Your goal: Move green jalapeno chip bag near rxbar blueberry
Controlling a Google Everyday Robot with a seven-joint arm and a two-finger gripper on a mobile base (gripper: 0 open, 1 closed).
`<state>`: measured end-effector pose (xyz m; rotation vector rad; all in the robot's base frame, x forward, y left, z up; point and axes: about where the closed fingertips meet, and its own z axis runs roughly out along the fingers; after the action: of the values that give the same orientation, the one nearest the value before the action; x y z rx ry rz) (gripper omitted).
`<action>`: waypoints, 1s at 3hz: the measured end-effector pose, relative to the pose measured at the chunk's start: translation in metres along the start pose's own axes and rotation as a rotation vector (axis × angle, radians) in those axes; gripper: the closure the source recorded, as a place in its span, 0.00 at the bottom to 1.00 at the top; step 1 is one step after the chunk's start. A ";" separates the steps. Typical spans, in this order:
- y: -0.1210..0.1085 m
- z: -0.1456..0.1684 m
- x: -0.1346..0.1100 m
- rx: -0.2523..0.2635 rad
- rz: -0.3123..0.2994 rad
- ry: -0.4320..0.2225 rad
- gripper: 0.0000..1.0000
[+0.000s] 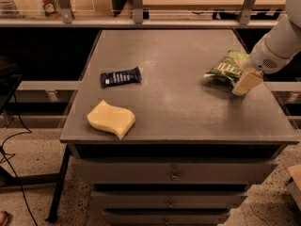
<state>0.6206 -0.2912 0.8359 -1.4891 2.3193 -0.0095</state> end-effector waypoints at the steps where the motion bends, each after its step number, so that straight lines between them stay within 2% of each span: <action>1: 0.004 0.006 -0.002 -0.026 -0.018 -0.006 0.61; 2: 0.007 0.005 -0.002 -0.035 -0.017 -0.026 0.81; 3: 0.007 -0.006 -0.007 -0.006 -0.007 -0.050 1.00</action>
Offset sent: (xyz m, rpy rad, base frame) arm -0.0098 0.0062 0.0028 0.0558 0.0064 0.0347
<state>0.6146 -0.2832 0.8421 -1.4834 2.2770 0.0324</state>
